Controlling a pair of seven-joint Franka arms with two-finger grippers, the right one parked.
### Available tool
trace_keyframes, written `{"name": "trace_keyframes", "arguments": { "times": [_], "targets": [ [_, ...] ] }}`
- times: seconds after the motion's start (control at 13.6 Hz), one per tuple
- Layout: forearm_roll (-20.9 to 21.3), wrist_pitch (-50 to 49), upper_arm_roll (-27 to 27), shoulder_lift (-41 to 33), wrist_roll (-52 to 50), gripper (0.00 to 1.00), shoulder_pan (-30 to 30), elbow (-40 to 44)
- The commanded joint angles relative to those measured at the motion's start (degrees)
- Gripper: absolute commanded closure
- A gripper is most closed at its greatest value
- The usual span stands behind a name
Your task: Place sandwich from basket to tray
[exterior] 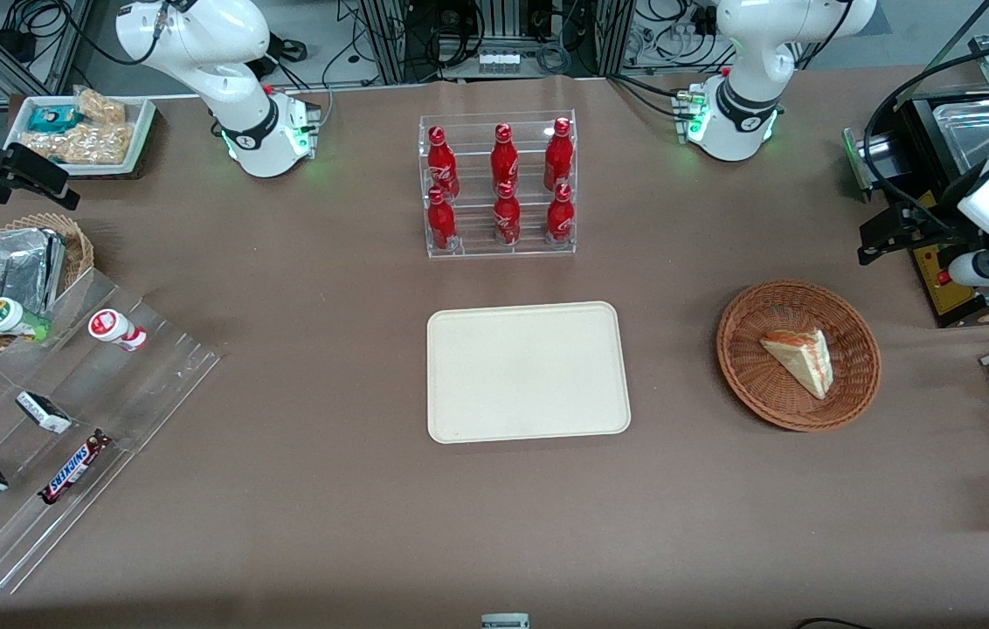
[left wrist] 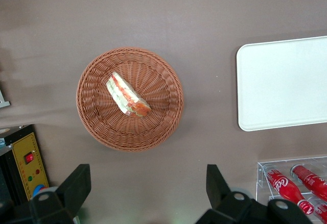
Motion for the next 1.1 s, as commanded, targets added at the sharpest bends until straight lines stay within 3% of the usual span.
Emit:
{"name": "trace_keyframes", "arguments": {
  "times": [0.0, 0.81, 1.03],
  "targets": [
    [-0.33, 0.42, 0.35, 0.07, -0.12, 0.0, -0.28, 0.12],
    [0.2, 1.11, 0.44, 2.7, -0.03, 0.0, -0.02, -0.75],
    [2.3, 3.3, 0.7, 6.65, -0.47, 0.0, 3.67, -3.38]
  ]
}}
